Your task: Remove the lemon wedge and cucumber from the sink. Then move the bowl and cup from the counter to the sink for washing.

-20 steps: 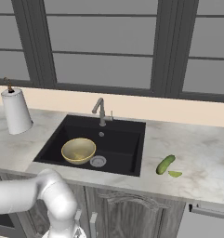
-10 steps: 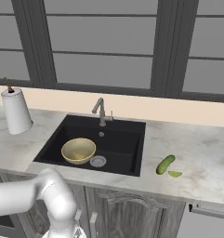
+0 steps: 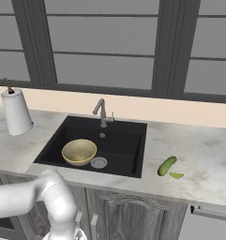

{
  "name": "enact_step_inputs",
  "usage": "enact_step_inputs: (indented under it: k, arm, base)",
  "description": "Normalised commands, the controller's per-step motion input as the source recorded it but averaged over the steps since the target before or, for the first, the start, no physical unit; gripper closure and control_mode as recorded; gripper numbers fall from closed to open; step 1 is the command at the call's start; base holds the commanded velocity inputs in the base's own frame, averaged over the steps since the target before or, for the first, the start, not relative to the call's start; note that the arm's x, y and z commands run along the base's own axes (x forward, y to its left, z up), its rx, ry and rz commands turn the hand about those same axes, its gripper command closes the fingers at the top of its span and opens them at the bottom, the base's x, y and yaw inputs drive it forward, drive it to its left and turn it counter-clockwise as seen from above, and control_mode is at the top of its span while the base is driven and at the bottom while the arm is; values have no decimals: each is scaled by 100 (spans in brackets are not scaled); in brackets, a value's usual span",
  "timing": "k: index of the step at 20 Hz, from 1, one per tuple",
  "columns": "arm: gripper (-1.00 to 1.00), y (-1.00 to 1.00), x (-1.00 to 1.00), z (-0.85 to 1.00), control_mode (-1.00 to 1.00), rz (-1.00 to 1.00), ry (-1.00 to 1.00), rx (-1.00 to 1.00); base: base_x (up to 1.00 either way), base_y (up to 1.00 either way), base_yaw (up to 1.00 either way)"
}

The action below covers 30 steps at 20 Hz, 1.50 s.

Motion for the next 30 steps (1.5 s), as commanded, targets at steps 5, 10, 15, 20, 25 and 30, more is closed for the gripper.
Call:
enact_step_inputs:
  k: [5,10,15,20,25,30]
  arm:
    - [-100,8,8,-6,-100,-1,0,0]
    - [-100,11,9,-6,-100,-2,1,0]
    - [-100,11,6,-8,-100,-1,3,0]
    - [-100,10,8,-8,-100,-2,4,0]
    - [-100,8,7,-8,-100,-1,5,-1]
    - [-100,8,3,-8,-100,-1,5,-1]
  base:
    - [0,0,0]
    - [0,0,0]
    - [0,0,0]
    - [0,0,0]
    - [0,0,0]
    - [0,0,0]
